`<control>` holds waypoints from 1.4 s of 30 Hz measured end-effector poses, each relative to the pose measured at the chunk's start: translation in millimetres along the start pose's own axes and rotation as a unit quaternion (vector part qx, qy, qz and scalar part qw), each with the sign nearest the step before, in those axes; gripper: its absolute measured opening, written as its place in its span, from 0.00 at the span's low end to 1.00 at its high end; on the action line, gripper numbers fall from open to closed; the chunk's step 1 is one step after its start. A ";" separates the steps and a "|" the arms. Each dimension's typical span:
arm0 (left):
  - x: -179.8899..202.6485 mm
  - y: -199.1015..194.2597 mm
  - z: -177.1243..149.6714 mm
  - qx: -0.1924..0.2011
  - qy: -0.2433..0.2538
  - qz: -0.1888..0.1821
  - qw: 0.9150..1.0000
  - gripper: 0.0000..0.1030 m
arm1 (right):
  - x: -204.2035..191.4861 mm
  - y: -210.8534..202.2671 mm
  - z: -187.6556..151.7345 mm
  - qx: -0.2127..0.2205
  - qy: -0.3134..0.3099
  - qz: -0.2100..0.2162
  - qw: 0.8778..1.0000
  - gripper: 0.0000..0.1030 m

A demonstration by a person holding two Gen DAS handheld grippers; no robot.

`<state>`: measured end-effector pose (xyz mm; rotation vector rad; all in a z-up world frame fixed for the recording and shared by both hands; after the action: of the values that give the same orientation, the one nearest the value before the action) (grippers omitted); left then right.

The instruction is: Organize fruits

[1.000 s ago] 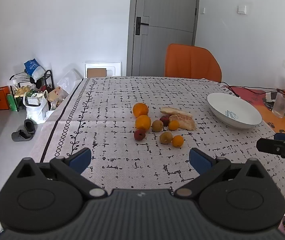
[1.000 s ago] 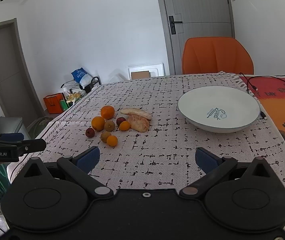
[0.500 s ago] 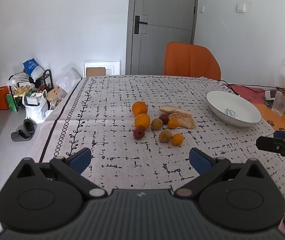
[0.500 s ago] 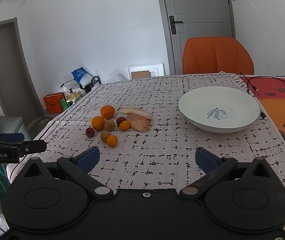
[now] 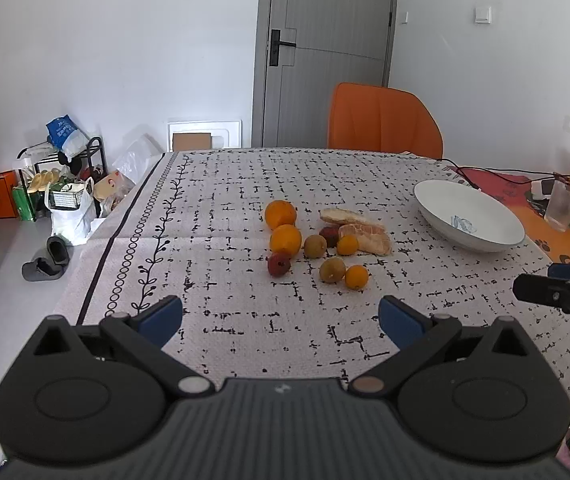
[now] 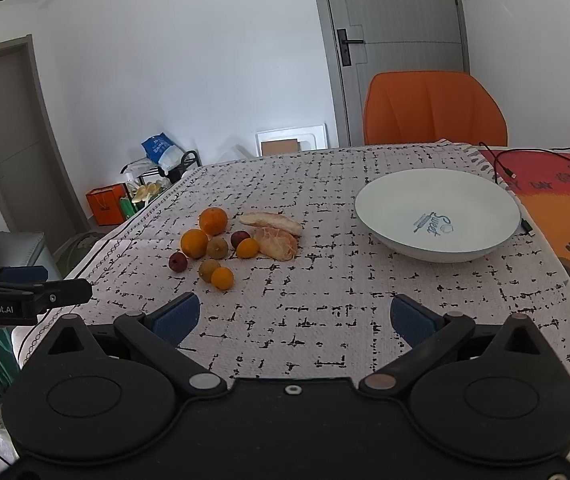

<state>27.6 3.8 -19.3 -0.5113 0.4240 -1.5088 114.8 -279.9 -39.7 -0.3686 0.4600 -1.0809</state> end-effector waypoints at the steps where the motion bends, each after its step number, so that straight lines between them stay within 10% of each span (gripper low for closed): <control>1: -0.6 0.9 -0.2 -0.001 -0.001 0.000 1.000 1.00 | 0.2 0.4 -0.2 0.000 0.000 -0.001 1.000 1.00; 22: -10.2 41.3 7.0 0.016 -0.011 -0.006 1.000 0.97 | -9.0 44.4 6.5 -0.001 -0.022 0.036 0.999 0.99; 42: -19.1 92.0 10.2 -0.005 -0.031 -0.020 0.999 0.63 | -22.3 107.3 10.7 -0.045 -0.012 0.101 0.994 0.66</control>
<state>108.9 22.8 -63.6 -0.5753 0.3743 -1.5266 192.4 -213.4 -80.4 -0.4040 0.5151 -0.8598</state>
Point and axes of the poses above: each gripper's, at about its wrist camera, not at the fingertips, and y roughly the way its jaws point, x to its right, z to its top, the point moved 3 cm from there along y, roughly the way its jaws point, and after that the axes turned 1 degree about -x, right-handed, at the moved point
